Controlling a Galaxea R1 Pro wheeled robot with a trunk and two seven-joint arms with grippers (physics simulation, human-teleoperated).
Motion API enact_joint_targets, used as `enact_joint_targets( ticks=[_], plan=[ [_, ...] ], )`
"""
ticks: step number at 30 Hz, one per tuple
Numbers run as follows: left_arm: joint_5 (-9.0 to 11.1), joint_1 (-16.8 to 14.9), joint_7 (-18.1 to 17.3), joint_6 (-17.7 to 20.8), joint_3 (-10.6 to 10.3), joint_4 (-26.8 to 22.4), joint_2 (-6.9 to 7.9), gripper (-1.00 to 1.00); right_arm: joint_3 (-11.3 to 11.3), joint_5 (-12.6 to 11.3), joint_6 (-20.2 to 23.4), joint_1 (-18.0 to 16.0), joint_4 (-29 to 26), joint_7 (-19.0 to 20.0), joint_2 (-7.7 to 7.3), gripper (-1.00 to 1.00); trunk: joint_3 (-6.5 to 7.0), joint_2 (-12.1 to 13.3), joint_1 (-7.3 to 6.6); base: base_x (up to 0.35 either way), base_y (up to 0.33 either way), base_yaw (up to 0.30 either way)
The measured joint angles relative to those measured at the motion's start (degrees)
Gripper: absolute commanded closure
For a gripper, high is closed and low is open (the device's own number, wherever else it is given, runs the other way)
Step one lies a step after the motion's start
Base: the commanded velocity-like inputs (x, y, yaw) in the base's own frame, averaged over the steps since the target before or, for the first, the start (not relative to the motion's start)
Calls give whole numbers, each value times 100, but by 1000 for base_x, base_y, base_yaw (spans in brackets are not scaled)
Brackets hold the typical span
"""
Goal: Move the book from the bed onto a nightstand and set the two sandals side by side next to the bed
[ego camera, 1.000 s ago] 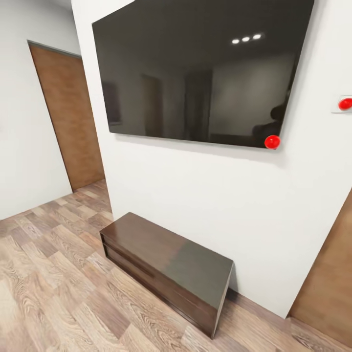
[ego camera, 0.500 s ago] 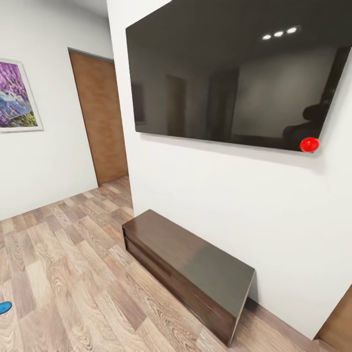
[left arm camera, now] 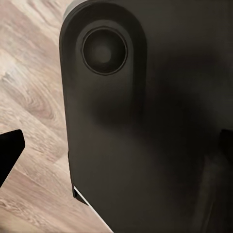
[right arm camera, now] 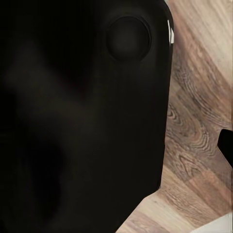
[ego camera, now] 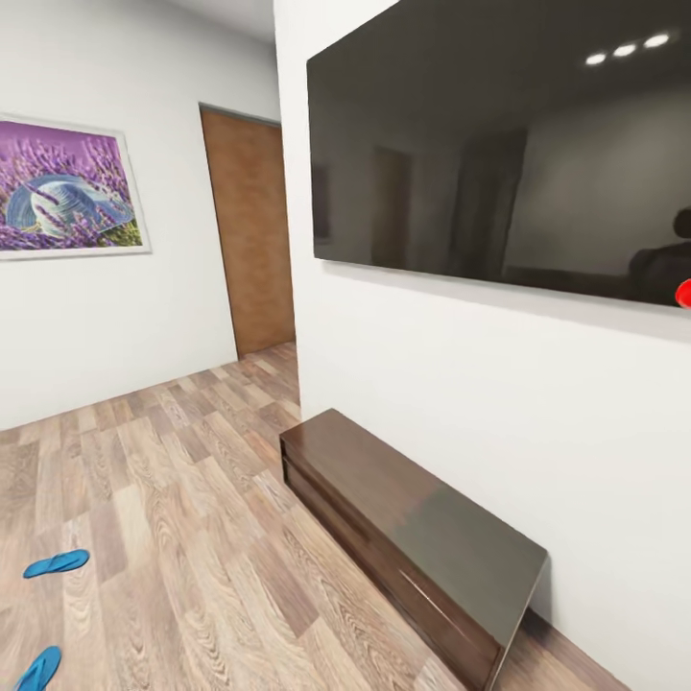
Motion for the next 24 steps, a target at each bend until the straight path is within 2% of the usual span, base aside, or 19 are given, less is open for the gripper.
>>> enact_joint_targets(
  ticks=[19,24],
  plan=[
    [-1,0,0,0,-1,2,0,-100,7,0,3,0,0,0,0,-100,0,0,0,0,0,290],
    [-2,-1,0,0,-1,1,0,-100,9,0,1,0,0,0,0,-100,0,0,0,0,0,166]
  ],
)
